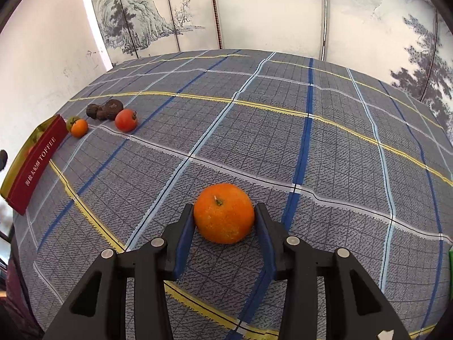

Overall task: Organize fruits
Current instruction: 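Carry the dark dried fruit into the tin and open the left gripper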

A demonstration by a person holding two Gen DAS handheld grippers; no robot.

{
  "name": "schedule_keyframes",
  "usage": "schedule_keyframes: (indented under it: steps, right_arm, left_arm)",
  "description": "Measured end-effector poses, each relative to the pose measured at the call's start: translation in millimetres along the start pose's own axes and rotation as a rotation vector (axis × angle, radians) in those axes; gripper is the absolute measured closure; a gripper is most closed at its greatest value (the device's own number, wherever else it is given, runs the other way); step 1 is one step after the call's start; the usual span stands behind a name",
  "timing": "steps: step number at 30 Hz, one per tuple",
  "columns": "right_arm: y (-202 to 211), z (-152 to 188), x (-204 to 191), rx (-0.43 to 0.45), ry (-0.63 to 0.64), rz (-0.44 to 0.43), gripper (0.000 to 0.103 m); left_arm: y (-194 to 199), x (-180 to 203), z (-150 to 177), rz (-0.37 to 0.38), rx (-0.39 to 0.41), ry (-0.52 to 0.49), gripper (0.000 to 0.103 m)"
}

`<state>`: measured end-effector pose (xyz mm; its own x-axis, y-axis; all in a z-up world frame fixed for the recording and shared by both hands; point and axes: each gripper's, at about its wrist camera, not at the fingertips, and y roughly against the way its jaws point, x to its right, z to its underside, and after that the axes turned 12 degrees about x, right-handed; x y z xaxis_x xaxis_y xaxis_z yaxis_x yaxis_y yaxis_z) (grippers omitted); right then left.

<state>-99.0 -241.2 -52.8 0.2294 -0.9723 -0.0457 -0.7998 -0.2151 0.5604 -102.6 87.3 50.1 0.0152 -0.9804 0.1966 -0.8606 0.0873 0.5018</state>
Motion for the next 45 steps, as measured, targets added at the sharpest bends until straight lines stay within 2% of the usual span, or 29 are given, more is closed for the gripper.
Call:
schedule_keyframes:
  steps: [6, 9, 15, 26, 45]
  right_arm:
    - [-1, 0, -6, -0.006, 0.033, 0.025, 0.063]
    - [-1, 1, -7, -0.007, 0.04, 0.026, 0.062]
    - [-1, 1, -6, -0.007, 0.044, 0.028, 0.062]
    - [-2, 1, -8, -0.01, 0.059, 0.034, 0.06]
    - [-2, 1, -10, -0.012, 0.069, 0.033, 0.058]
  left_arm:
    - [-2, -45, 4, -0.13, -0.004, -0.022, 0.07]
    - [-6, -62, 9, -0.209, -0.004, -0.066, 0.07]
    - [-13, -82, 20, -0.291, 0.001, -0.121, 0.07]
    - [-29, -101, 28, -0.353, -0.012, -0.162, 0.07]
    - [-45, -126, 35, -0.402, -0.054, -0.138, 0.07]
